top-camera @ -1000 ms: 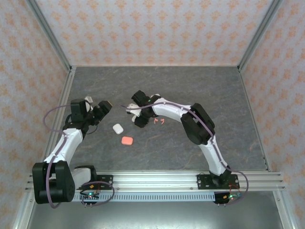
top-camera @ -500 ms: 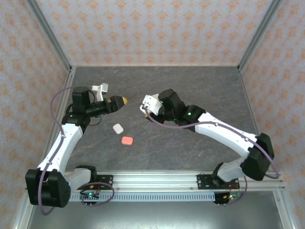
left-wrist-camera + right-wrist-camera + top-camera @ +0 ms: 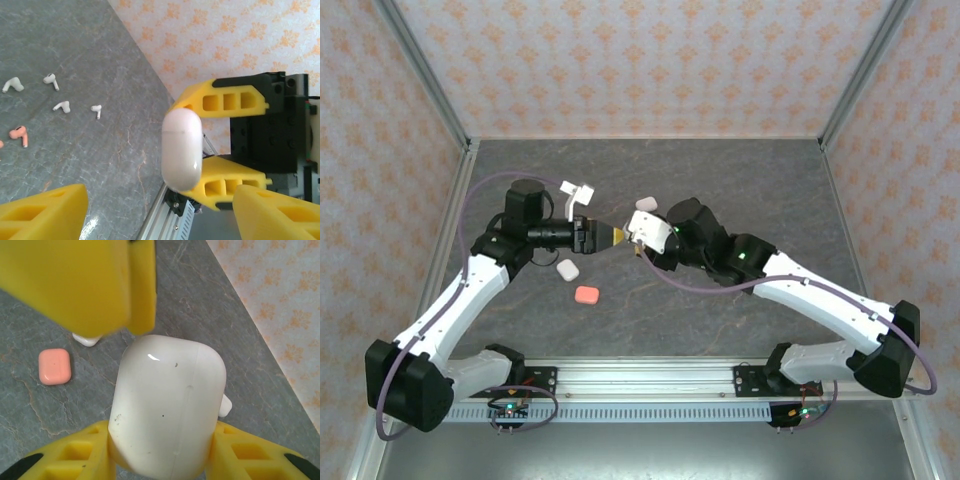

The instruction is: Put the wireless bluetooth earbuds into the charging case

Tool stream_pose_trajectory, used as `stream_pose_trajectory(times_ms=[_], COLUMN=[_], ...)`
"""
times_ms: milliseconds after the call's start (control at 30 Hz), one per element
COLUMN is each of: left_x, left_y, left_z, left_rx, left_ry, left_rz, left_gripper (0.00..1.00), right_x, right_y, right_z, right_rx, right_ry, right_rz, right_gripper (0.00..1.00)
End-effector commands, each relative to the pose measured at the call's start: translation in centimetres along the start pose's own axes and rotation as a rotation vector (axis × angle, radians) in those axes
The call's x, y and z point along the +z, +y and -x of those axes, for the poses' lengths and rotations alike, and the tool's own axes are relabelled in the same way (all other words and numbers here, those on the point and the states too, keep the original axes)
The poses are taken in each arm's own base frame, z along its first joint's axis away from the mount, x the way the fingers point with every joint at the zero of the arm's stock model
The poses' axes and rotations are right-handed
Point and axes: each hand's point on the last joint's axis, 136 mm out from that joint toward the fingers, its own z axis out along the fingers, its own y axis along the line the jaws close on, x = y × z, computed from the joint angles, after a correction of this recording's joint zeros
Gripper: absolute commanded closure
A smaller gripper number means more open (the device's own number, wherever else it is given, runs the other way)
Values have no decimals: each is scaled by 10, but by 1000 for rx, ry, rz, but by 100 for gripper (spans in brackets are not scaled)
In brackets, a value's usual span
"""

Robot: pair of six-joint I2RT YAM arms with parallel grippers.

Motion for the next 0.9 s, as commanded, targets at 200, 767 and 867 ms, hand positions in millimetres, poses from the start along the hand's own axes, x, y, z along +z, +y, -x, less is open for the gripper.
stream_pose_trajectory(times_ms=[200, 767, 867], left_x=[18, 26, 26], left_y=[-19, -26, -26], left_z=[6, -7, -6], left_rx=[67, 96, 101], left_ry=[34, 83, 79], left_rz=[-65, -121, -113], left_gripper=[38, 77, 81], right_x=[-3, 2, 0], right_y=[1, 2, 2], right_z=[6, 6, 6], right_rx=[-57, -36, -11], right_ry=[8, 17, 26], right_rz=[-15, -10, -4], right_gripper=[59, 58, 56])
